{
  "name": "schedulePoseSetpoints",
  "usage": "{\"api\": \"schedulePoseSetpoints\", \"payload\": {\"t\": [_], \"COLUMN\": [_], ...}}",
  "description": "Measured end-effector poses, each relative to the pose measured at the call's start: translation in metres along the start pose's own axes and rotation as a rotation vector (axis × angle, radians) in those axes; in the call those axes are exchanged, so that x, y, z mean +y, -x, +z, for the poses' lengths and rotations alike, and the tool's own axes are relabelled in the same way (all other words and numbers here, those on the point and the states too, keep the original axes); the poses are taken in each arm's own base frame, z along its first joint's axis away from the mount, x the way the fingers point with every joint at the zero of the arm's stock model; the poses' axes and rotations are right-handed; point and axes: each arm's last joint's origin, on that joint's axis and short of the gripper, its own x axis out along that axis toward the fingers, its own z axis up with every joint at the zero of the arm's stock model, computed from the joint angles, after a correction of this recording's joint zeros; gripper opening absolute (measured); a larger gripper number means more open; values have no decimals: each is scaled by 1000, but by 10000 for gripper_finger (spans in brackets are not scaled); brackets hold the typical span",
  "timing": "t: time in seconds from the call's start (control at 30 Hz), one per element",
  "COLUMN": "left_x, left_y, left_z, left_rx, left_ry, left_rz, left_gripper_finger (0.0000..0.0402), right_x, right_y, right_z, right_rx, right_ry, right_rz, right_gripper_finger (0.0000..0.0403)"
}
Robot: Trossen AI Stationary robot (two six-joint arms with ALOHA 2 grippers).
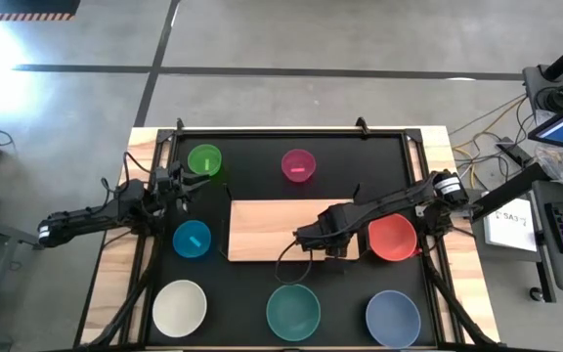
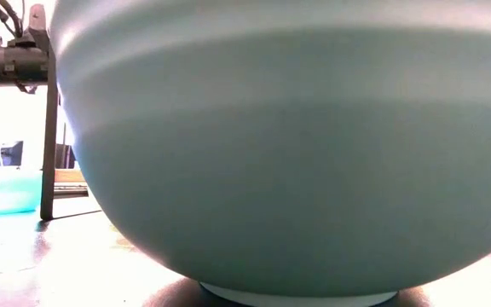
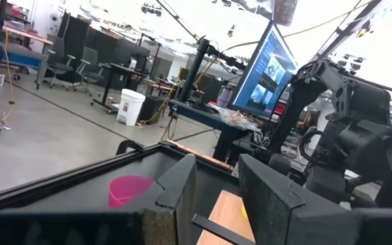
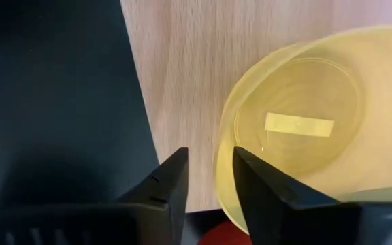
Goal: Place and stack bowls onto a shelf
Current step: Stack the light green bowl on top of the yellow bowl on the shelf
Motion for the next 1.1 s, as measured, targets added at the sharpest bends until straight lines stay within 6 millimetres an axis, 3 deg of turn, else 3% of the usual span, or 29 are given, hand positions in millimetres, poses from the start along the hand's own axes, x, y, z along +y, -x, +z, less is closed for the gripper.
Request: {"api": "schedulePoseSetpoints", "payload": {"t": [0.27, 0.57, 0.67, 0.9, 1.1], "left_x": [-5, -9, -11, -8, 6], "left_y": [-2, -3, -9, -31, -48], "left_z": [12, 51, 58, 47, 39], "left_rx": [36, 435, 494, 638, 768], "left_ry": [-43, -230, -251, -259, -193], "left_rz": [-15, 392, 461, 531, 711], "left_gripper_finger": [95, 95, 95, 95, 95], "right_x": [-1, -21, -27, -41, -53], "right_y": [42, 66, 71, 87, 98], "right_z": [-4, -11, -15, -23, -30], "right_rx": [-144, -248, -250, -299, -339], "right_ry": [66, 13, 5, 14, -21], "right_rz": [34, -69, -96, -125, -147], "right_gripper_finger": [128, 119, 118, 113, 116]}}
